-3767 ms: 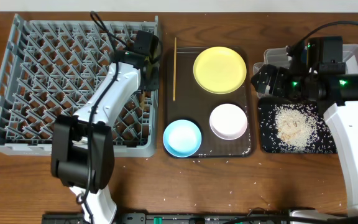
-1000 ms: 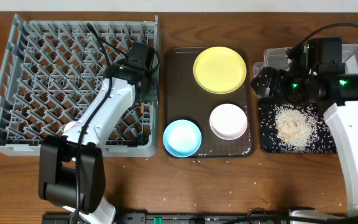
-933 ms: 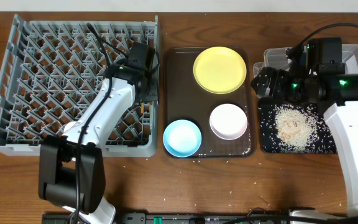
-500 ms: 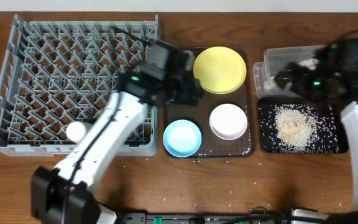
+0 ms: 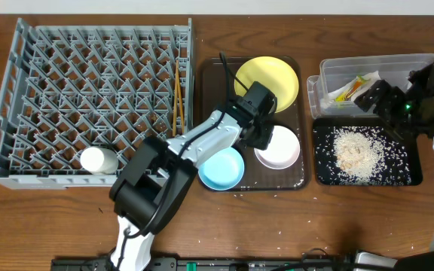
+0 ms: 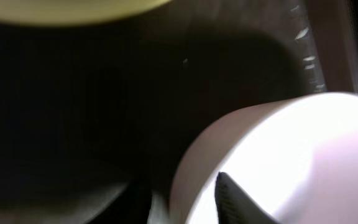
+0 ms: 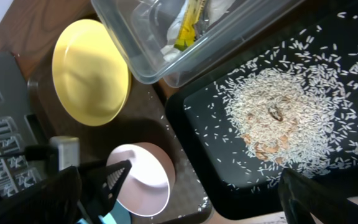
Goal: Sort waste into correct bins and load items into the dishwasher
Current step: 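Grasp the white bowl with the left gripper and lift it, then lower the white bowl into the dish rack with the left gripper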
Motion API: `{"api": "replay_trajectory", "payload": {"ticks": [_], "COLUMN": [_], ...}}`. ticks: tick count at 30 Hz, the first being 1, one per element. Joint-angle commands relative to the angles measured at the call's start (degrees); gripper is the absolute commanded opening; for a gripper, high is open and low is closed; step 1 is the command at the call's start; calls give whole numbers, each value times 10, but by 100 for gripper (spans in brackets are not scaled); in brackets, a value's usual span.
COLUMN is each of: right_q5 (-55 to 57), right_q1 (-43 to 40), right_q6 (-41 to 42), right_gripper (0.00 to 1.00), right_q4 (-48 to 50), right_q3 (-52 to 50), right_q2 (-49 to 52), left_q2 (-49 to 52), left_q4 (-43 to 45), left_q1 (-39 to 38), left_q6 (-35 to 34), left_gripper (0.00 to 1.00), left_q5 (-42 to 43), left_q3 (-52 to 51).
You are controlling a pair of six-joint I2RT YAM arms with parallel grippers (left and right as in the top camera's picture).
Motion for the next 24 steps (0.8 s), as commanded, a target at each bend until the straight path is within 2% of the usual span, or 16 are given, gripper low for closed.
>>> {"api": "replay_trajectory", "payload": {"ticks": [1, 4, 7, 10, 12, 15, 18, 19, 22, 24], "right_q5": [-3, -3, -3, -3, -3, -3, -3, -3, -3, -3], "right_q1": [3, 3, 3, 3, 3, 3, 3, 3, 3, 3], "right_q6": [8, 8, 8, 8, 8, 8, 8, 8, 8, 8], "right_gripper": [99, 99, 99, 99, 99, 99, 99, 99, 99, 99], "right_q4": [0, 0, -1, -1, -1, -1, -1, -1, 0, 2], "right_q3": [4, 4, 4, 4, 4, 4, 4, 4, 4, 4], "right_q2": [-1, -1, -1, -1, -1, -1, -1, -1, -1, -1], "left_q2": [18, 16, -5, -84, -144, -221, -287, -309, -322, -316], "left_q4": [0, 2, 1, -5, -29, -92, -165, -195, -234, -238], "left_q1": [-2, -2, -1, 19, 45, 83, 123, 140, 175, 188], "left_q6": [-9, -15, -14, -14, -14, -12, -7, -7, 52, 67], "left_gripper": [26, 8, 7, 8, 7, 7, 7, 8, 7, 8], "left_q5": [-3, -3, -3, -5, -39, -158, -357, -470, -681, -752], "left_q3": [4, 4, 4, 6, 6, 6, 6, 6, 4, -7]}}
